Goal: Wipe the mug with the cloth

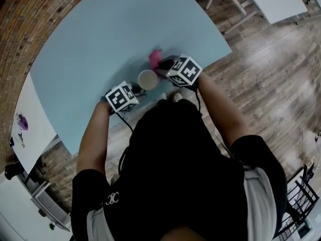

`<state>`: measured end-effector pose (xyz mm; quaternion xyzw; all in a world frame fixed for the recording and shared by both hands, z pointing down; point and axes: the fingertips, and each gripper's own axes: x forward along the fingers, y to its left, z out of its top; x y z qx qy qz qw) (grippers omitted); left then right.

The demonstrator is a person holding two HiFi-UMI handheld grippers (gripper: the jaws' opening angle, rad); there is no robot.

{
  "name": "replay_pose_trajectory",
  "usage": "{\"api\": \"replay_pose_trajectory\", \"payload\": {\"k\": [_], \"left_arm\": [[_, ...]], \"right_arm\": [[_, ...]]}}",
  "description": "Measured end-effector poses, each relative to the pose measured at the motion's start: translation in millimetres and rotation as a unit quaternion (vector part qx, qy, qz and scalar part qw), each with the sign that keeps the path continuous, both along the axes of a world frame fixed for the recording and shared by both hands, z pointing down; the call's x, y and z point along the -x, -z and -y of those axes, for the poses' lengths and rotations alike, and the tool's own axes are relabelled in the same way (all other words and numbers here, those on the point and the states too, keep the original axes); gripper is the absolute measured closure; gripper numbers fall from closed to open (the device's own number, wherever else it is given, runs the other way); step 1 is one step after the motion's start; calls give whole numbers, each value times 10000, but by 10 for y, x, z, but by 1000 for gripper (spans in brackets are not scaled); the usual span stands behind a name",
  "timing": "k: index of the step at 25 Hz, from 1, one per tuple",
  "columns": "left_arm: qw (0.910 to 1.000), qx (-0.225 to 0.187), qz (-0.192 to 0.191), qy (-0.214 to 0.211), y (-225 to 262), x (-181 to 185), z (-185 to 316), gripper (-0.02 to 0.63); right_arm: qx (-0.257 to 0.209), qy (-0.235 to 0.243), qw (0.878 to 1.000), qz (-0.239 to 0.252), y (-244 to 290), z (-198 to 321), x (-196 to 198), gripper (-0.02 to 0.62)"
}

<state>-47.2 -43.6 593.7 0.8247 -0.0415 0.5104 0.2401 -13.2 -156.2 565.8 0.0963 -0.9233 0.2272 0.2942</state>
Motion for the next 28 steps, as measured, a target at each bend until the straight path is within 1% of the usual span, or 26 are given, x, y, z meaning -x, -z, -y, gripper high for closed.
{"api": "replay_pose_trajectory", "payload": {"k": [3,5,8,9,10,12,16,19,21,23,24,28], "left_arm": [[9999,42,106,-89,-16,51,28,552],[9999,108,124,6,-19,69,44,548],[9995,-14,57,297,-24,64,99,543],[9990,-92,36,437,-27,72,124,538],[9981,-174,15,592,-30,84,150,518],[9953,-343,-10,911,-32,114,202,511],[9853,-821,77,1499,-32,233,338,473],[9758,-1118,125,1876,-15,300,402,479],[9679,-1302,225,2138,-7,380,457,477],[9600,-1483,304,2357,-9,457,513,496],[9575,-1547,320,2414,-10,478,531,522],[9550,-1753,478,2345,-60,563,544,531]], "right_arm": [[63,67,10000,19,1,-33,4,560],[92,142,9999,-12,-12,-87,-23,560],[96,141,9998,-46,-40,-148,-92,560],[110,123,9999,-29,-42,-166,-106,560],[123,109,9999,-10,-43,-184,-119,560],[136,105,9999,9,-43,-220,-142,560],[144,190,9997,3,-49,-272,-136,560],[124,321,9994,-19,-46,-348,-116,560],[112,418,9991,-26,-40,-401,-98,560],[148,499,9986,-24,-41,-452,-91,560],[164,536,9984,-17,-43,-476,-85,560],[130,754,9971,-57,-31,-593,-12,560]]}}
